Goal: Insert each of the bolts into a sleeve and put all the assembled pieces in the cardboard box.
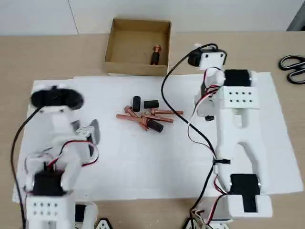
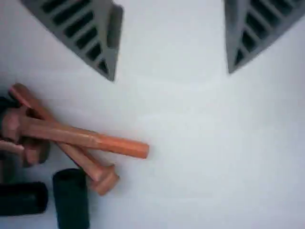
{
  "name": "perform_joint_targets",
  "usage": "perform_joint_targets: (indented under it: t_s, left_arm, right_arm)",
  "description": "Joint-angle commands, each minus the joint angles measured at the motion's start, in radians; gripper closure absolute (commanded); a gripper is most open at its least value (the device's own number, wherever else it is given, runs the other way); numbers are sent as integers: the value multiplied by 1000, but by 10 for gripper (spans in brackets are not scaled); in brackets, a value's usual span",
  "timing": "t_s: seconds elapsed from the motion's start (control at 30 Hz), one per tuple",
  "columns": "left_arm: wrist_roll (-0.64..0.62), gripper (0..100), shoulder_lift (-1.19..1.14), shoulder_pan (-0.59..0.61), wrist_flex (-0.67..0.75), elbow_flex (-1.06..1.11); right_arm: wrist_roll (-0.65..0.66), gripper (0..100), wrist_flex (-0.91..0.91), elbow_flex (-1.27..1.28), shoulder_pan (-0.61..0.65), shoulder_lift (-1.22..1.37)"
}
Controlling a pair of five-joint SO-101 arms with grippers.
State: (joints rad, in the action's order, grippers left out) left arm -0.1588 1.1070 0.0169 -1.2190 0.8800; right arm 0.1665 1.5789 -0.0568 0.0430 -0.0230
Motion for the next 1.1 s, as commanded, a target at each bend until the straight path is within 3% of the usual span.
perform_joint_targets:
  t_s: [0.0,0.07,0.27,0.53,0.93,1.0,1.07]
  left_arm:
    - [11,855,-204,-75,6,-143]
    - [26,854,-316,-100,6,-213]
    - [224,852,-554,-141,-2,-397]
    - [241,847,-626,-153,-17,-510]
    - [255,848,-632,-157,371,-252]
    - [341,848,-632,-157,388,-225]
    - [508,848,-634,-166,390,-225]
  right_arm:
    - [9,995,21,-52,-25,-61]
    - [9,995,27,-52,-31,-61]
    - [11,995,31,-52,-51,-58]
    - [12,995,24,-51,-90,-54]
    - [12,994,24,-51,-101,-54]
    - [12,994,24,-48,-101,-54]
    - [12,994,22,-37,-101,-54]
